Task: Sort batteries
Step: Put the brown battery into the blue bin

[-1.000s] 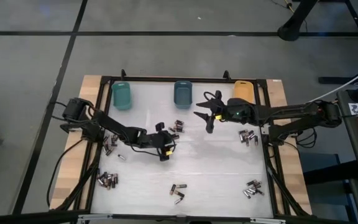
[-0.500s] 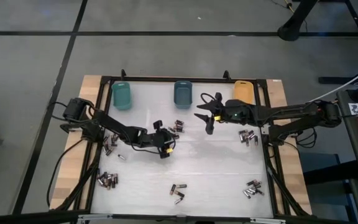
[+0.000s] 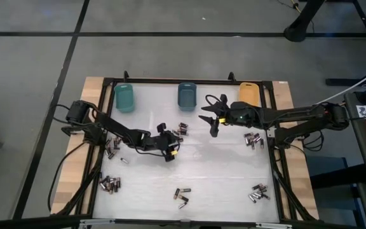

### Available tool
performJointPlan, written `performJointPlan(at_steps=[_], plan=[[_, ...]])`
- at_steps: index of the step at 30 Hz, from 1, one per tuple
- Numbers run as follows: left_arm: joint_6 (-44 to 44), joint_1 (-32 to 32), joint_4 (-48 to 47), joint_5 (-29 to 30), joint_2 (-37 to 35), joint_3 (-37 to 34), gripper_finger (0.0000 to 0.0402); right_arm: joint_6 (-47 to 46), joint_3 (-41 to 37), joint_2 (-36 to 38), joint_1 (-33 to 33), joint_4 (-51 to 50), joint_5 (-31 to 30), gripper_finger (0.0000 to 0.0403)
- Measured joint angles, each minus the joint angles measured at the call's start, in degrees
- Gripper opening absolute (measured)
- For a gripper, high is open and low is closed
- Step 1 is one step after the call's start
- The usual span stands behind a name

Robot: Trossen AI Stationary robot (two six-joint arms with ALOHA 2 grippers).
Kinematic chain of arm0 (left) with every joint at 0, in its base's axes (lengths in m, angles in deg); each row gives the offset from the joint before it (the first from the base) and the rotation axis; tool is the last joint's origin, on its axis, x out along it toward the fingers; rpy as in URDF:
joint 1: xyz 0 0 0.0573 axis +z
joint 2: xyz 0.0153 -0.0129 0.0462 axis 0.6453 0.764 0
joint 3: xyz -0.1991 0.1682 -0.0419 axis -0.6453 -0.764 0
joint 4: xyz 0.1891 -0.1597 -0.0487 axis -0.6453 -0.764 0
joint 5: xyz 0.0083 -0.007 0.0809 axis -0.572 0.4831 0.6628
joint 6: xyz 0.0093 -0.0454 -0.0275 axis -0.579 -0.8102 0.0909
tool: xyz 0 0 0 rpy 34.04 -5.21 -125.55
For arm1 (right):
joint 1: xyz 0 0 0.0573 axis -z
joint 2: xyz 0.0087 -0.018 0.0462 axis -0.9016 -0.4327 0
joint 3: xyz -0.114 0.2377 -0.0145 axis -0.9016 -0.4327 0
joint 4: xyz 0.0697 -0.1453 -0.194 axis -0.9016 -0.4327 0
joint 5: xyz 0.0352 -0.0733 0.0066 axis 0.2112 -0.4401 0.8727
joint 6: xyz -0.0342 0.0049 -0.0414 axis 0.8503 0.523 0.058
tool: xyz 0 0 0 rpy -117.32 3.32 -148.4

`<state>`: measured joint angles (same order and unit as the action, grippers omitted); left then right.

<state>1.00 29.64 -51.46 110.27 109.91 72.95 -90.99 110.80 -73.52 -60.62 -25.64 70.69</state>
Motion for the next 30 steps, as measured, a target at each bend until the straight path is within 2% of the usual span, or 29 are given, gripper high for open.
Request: performJointPlan(at_steps=[7,22,30], plan=[[-0.95,-0.02,0.82,-0.03,3.02,-0.04,0.0162,0.00,0.00,0.00,0.00,0.18,0.00,0.0182],[-0.07,0.35,-0.42,-0.26,3.06,-0.04,0.0162,0.04,0.00,0.00,0.00,0.75,-0.52,0.0182],[-0.67,2.00,1.27,-6.85,5.42,0.08,0.0160,0.05,-0.02,0.00,0.00,4.57,-0.71,0.0182]])
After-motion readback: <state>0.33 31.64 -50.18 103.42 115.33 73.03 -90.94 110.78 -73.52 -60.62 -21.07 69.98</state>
